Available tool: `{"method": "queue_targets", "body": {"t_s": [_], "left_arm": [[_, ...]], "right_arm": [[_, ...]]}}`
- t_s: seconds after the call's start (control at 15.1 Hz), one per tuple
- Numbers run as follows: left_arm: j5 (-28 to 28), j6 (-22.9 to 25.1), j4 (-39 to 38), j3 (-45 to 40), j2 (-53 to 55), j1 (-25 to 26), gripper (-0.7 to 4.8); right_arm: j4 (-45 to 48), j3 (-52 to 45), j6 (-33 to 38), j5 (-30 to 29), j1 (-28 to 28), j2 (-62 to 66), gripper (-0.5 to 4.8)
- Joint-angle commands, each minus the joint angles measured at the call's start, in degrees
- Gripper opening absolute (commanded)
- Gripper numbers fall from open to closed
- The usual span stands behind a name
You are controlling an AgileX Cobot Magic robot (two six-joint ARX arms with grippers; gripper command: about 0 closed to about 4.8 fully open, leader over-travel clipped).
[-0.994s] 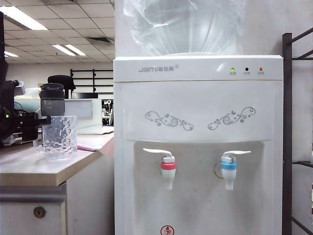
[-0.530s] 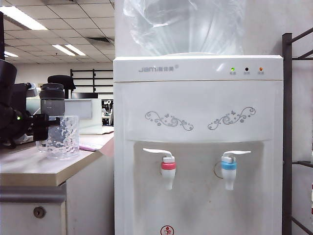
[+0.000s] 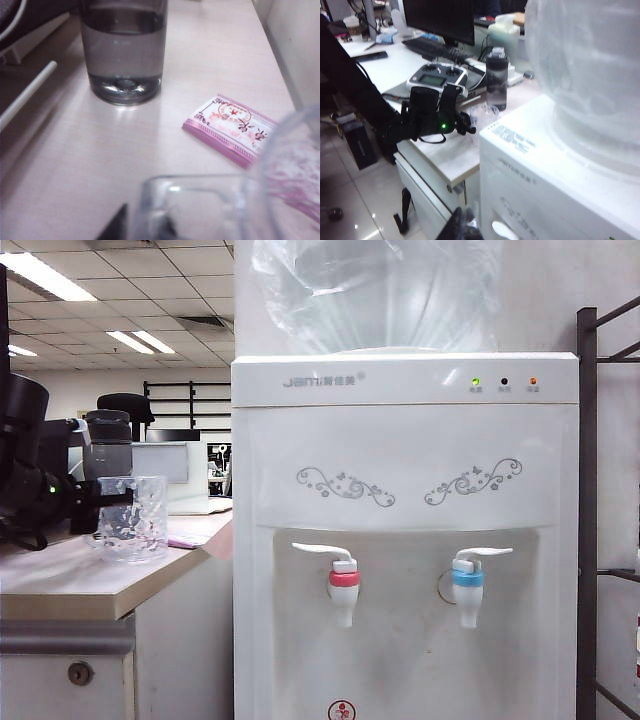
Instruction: Pick up the plastic mug from the left desk, go to the cold water outlet of the water dispenser, press the vertical switch to get some water, then put the mug back on the desk.
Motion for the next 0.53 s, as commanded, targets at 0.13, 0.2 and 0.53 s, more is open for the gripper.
{"method": "queue_targets", "body": {"t_s": [0.13, 0.2, 0.53], "left_arm": [[1.1, 3.3, 1.2, 0.1, -0.1, 0.0, -0.07], [1.1, 3.2, 1.2, 0.1, -0.1, 0.0, -0.07], [4.0, 0.7, -3.2, -0.1, -5.6, 0.0, -0.07]], "right_arm": [[1.0, 0.2, -0.1, 0.2, 0.1, 0.9, -0.01], [1.0, 0.2, -0.1, 0.2, 0.1, 0.9, -0.01], [1.0, 0.2, -0.1, 0.3, 0.0, 0.9, -0.01]]}}
